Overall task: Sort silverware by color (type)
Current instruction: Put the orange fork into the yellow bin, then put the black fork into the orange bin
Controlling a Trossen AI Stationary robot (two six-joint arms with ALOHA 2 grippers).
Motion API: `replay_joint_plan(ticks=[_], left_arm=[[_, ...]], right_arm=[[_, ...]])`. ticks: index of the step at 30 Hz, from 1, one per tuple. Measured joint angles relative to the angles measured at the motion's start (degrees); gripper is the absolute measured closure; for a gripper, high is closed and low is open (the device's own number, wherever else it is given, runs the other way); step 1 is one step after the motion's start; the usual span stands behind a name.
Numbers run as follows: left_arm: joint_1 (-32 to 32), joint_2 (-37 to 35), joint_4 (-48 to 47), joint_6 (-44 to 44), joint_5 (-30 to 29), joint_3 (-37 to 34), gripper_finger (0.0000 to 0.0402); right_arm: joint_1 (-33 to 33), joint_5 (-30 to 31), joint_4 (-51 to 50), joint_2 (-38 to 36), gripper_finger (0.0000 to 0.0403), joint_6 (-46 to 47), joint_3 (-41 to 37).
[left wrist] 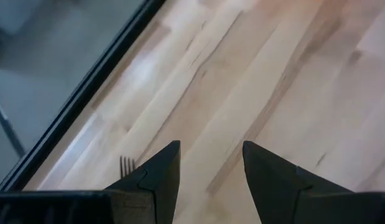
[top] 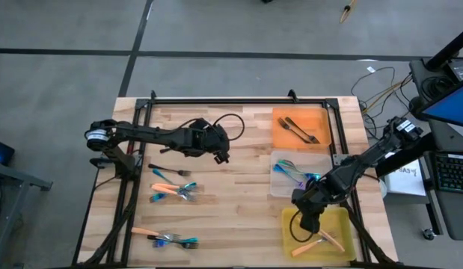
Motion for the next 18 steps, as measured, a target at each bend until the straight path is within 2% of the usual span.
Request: replay_joint_plan(ticks=[8, 18], left_arm=[[0.0, 0.0, -9.0, -0.6, 0.0, 0.0, 0.0247], [0.7, 0.0, -20.5, -1.0, -0.4, 0.0, 0.0247]], right_arm=[[-0.1, -0.1, 0.1, -1.9, 0.0382, 1.3, 0.0], [-3.0, -0.1, 0.3, -3.2, 0.0293, 1.2, 0.0]])
